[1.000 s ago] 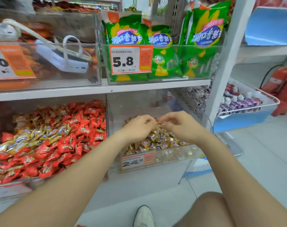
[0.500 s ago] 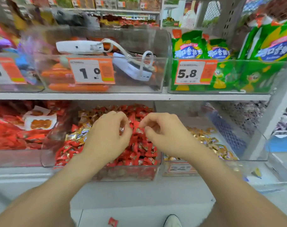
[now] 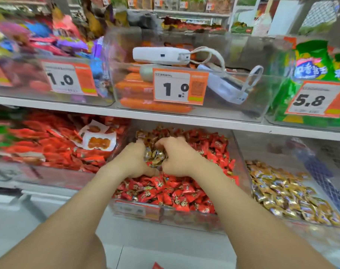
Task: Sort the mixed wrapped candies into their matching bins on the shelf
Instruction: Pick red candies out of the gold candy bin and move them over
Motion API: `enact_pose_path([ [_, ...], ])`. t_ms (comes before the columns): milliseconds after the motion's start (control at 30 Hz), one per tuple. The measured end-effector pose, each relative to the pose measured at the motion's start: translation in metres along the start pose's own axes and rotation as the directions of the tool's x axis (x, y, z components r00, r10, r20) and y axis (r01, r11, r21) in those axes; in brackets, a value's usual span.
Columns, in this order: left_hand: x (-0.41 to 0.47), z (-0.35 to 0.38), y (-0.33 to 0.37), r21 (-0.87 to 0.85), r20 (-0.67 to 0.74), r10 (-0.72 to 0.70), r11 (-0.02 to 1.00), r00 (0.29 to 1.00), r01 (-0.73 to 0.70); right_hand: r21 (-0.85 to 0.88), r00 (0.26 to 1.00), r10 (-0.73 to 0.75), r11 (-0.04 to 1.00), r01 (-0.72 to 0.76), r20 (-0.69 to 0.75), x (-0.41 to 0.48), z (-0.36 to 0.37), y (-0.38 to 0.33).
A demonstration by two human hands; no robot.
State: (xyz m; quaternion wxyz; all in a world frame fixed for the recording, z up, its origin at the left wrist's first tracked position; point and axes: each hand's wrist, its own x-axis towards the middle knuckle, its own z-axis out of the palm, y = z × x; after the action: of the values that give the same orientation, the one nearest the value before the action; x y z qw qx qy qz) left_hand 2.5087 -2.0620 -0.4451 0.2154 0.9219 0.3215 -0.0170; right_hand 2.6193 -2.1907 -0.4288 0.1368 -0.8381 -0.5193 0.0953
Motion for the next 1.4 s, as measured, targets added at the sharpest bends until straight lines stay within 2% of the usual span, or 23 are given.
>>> enact_pose_path([
  [67, 0.008, 0.002, -0.002, 0.005, 0.015, 0.020, 1.000, 1.000, -0.020, -0.044, 0.993, 0.049, 0.998, -0.044, 0.110, 0.012, 0.005, 0.001],
  [100, 0.010, 0.002, -0.002, 0.012, 0.024, 0.018, 1.000, 1.000, -0.019, -0.090, 0.990, 0.073, 0.994, -0.063, 0.120, 0.017, 0.006, 0.003],
  [167, 0.015, 0.001, 0.000, 0.023, 0.040, 0.012, 1.000, 0.999, -0.013, -0.223, 0.991, 0.122, 0.969, -0.109, 0.048, 0.024, 0.007, 0.006],
  [233, 0.018, -0.002, 0.002, 0.005, 0.064, -0.003, 1.000, 0.998, 0.002, -0.247, 0.987, 0.156, 0.958, -0.145, 0.027, 0.028, 0.003, 0.009],
  [367, 0.020, -0.002, 0.003, -0.061, 0.051, -0.017, 0.998, 0.999, 0.020, -0.018, 0.973, 0.097, 0.995, -0.096, 0.210, 0.037, 0.002, 0.005],
  [433, 0.017, -0.003, 0.004, -0.111, 0.060, -0.030, 0.993, 0.998, 0.037, 0.061, 0.970, 0.064, 0.995, -0.080, 0.233, 0.038, 0.002, 0.003],
  [533, 0.010, -0.009, 0.005, -0.153, 0.044, -0.016, 0.988, 0.999, 0.023, 0.177, 0.984, 0.027, 0.982, -0.059, 0.178, 0.033, -0.002, 0.005],
  [700, -0.008, -0.014, -0.003, -0.267, -0.082, 0.149, 0.949, 0.985, -0.165, 0.268, 0.995, -0.091, 0.960, 0.078, 0.035, 0.004, -0.025, 0.009],
  [800, -0.017, -0.015, -0.003, -0.284, -0.092, 0.287, 0.910, 0.954, -0.301, 0.253, 0.996, -0.093, 0.963, 0.091, -0.005, -0.019, -0.035, 0.015],
  [900, -0.023, -0.012, -0.005, -0.235, -0.029, 0.388, 0.893, 0.921, -0.383, 0.144, 0.998, -0.030, 0.989, 0.021, 0.056, -0.040, -0.033, 0.025],
  [1000, -0.025, -0.010, -0.012, -0.172, -0.040, 0.402, 0.899, 0.915, -0.403, -0.005, 0.998, 0.016, 1.000, -0.016, 0.063, -0.052, -0.032, 0.032],
  [1067, -0.026, -0.010, -0.018, -0.147, -0.059, 0.399, 0.903, 0.915, -0.403, 0.027, 0.999, 0.021, 0.999, -0.022, 0.034, -0.056, -0.035, 0.032],
  [1167, -0.028, -0.011, -0.023, -0.162, -0.064, 0.398, 0.901, 0.915, -0.403, 0.099, 0.997, -0.063, 0.993, 0.068, -0.053, -0.059, -0.035, 0.029],
  [1233, -0.029, -0.012, -0.025, -0.161, -0.049, 0.405, 0.899, 0.913, -0.408, 0.102, 0.993, -0.115, 0.988, 0.116, -0.007, -0.059, -0.030, 0.022],
  [1333, -0.032, -0.015, -0.024, -0.127, -0.048, 0.405, 0.904, 0.913, -0.408, -0.017, 0.982, -0.175, 0.984, 0.177, 0.073, -0.054, -0.017, 0.013],
  [1400, -0.034, -0.016, -0.024, -0.109, -0.067, 0.396, 0.909, 0.916, -0.402, -0.036, 0.976, -0.212, 0.976, 0.214, 0.044, -0.046, -0.011, 0.014],
])
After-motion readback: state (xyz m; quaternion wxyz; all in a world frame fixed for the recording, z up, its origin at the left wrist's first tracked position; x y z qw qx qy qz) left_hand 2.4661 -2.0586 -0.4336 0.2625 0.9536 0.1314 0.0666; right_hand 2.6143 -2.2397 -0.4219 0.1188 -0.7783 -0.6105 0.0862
